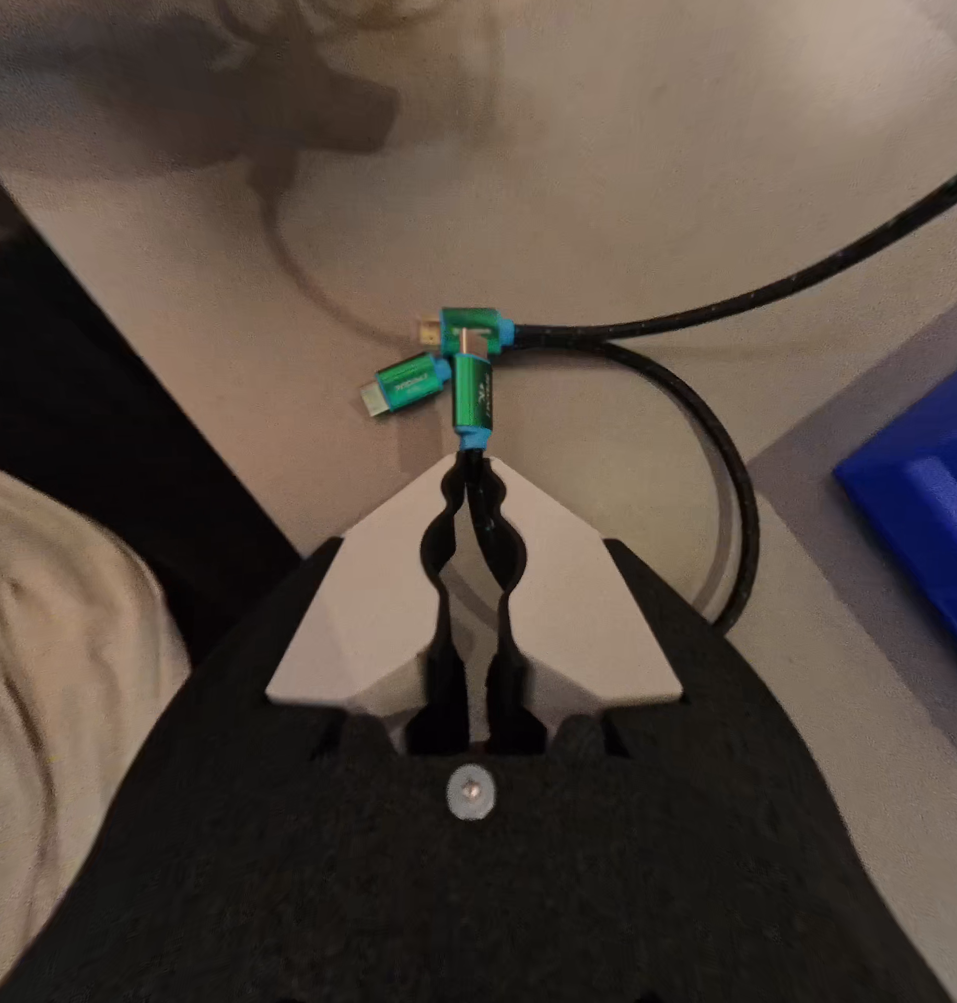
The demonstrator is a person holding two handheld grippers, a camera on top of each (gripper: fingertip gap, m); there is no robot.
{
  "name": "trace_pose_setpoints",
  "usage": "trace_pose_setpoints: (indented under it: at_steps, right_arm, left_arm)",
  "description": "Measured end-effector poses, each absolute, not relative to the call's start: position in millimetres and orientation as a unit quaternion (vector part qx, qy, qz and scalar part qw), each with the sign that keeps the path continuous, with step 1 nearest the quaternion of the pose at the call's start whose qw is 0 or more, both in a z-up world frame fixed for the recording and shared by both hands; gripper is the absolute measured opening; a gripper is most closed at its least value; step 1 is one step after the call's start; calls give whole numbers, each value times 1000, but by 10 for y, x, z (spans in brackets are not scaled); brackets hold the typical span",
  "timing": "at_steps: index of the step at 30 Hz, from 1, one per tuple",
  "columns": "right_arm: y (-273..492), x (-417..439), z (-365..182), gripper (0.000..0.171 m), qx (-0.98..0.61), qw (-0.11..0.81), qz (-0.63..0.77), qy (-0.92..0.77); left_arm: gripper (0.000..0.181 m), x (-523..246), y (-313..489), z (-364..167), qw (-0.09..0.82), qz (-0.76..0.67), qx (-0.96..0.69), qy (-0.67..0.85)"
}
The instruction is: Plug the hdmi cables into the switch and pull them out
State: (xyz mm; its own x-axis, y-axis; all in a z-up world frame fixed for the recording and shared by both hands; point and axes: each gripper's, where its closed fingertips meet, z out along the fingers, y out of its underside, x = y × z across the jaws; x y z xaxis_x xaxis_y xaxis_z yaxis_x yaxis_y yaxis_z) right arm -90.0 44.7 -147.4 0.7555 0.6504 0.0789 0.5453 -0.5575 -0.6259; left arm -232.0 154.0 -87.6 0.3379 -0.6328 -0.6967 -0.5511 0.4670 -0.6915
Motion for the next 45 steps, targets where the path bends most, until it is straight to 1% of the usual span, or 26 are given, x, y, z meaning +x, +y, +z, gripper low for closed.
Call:
trace_pose_setpoints:
  at_steps: [1, 2, 4, 6, 8, 9, 11, 14, 16, 18, 19, 22, 23, 25, 27, 29, 32, 35, 38, 40, 42, 45]
  right_arm:
    - [524, -841, -1543, 5, -888, 321, 45, -325]
    - [608, -828, -1581, 5, -896, 326, 22, -301]
    - [657, -1050, -1669, 5, -894, 328, 45, -304]
    - [645, -1162, -1831, 6, -899, 302, 45, -314]
    - [698, -1144, -1855, 7, -893, 325, 16, -311]
    - [685, -1166, -1833, 13, -888, 339, 22, -310]
    - [618, -1246, -1753, 23, -882, 367, 73, -287]
    - [548, -1251, -1669, 31, -871, 416, 178, -191]
    - [547, -1139, -1683, 33, -861, 441, 214, -134]
    - [580, -1084, -1698, 38, -861, 441, 226, -110]
    - [608, -1090, -1712, 38, -864, 436, 223, -115]
    - [675, -1159, -1860, 37, -892, 383, 197, -139]
    - [717, -1183, -1860, 33, -893, 383, 190, -140]
    - [784, -1208, -1887, 9, -900, 375, 182, -128]
    - [767, -1307, -1891, 6, -900, 354, 218, -131]
    - [724, -1266, -1880, 6, -900, 348, 214, -149]
    - [596, -1104, -1654, 5, -889, 368, 163, -219]
    - [457, -741, -1279, 5, -887, 372, 46, -269]
    - [425, -301, -836, 5, -890, 383, -41, -245]
    - [476, -175, -605, 5, -881, 406, -53, -238]
    - [578, -167, -437, 5, -871, 423, -54, -243]
    - [757, -478, -302, 5, -852, 431, -45, -293]
  left_arm:
    - [21, -2309, 1537, -872, 634, -36, -517, 574]
    - [21, -2295, 1526, -882, 630, -38, -516, 579]
    - [21, -2263, 1497, -925, 622, -33, -513, 590]
    - [21, -2240, 1478, -963, 619, -25, -511, 596]
    - [21, -2229, 1459, -980, 618, -22, -509, 598]
    - [21, -2234, 1454, -980, 619, -22, -510, 597]
    - [21, -2252, 1450, -981, 620, -26, -512, 594]
    - [21, -2279, 1442, -980, 622, -33, -516, 589]
    - [22, -2284, 1431, -982, 622, -39, -517, 587]
    - [22, -2277, 1424, -994, 620, -41, -518, 588]
    - [22, -2271, 1422, -1002, 619, -41, -518, 589]
    - [22, -2248, 1422, -1004, 617, -40, -515, 594]
    - [22, -2240, 1423, -1000, 618, -39, -513, 595]
    - [22, -2220, 1423, -1006, 616, -41, -511, 598]
    - [22, -2205, 1424, -1018, 616, -39, -508, 601]
    - [21, -2207, 1431, -1019, 617, -36, -507, 601]
    - [22, -2223, 1444, -1019, 619, -33, -506, 599]
    - [21, -2228, 1432, -1048, 616, -33, -499, 609]
    - [21, -2222, 1366, -1059, 612, -39, -478, 629]
    - [21, -2198, 1271, -1099, 602, -53, -454, 655]
    - [21, -2170, 1222, -1170, 592, -38, -431, 680]
    - [21, -2089, 1161, -1185, 603, 7, -389, 697]
